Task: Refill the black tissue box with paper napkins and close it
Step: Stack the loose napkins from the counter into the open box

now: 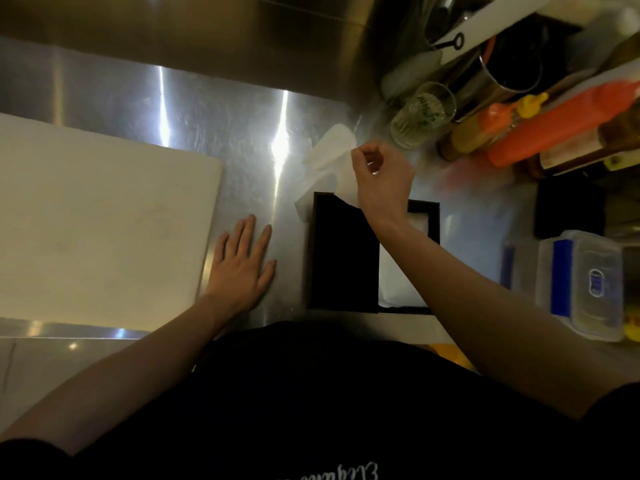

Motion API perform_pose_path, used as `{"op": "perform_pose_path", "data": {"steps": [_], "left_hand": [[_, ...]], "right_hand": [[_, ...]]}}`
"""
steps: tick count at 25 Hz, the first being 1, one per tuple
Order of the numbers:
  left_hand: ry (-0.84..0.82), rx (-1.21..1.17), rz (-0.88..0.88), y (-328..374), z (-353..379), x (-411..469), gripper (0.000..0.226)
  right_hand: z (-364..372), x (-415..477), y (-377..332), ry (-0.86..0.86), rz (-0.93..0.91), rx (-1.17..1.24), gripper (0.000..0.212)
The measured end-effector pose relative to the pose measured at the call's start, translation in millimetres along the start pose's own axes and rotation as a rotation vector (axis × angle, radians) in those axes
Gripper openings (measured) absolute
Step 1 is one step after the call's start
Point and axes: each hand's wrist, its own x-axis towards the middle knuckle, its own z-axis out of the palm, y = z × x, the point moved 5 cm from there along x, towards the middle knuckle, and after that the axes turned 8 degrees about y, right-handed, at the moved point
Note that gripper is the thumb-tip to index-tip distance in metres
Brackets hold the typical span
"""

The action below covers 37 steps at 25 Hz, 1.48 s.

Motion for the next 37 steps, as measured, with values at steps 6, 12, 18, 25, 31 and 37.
{"op": "perform_pose_path", "data": {"steps": [6, 12, 18, 25, 31, 37], "left_hand": [[0.053, -0.299, -0.097, 39, -25, 19, 0.059], [0.131, -0.350, 0.115, 108, -46, 39, 0.055], [0.023, -0.206, 0.218, 137, -28, 38, 0.058], [-0.018, -0.156, 0.215, 140, -22, 33, 0.060], [-0.030, -0.102, 0.253, 150, -19, 36, 0.061], [-0.045, -0.061, 0.264, 149, -14, 35, 0.062]], "right_hand": [[-74, -35, 21, 0.048, 0.084, 0.087, 0.012], [-130, -59, 52, 0.143, 0.156, 0.077, 0.008], [-105, -86, 113, 0.005, 0.175, -0.187, 0.013], [-91, -91, 128, -0.270, -0.032, -0.612, 0.040], [-74, -94, 120, -0.389, -0.136, -0.736, 0.059], [-63, -87, 111, -0.359, -0.329, -0.765, 0.058]]}}
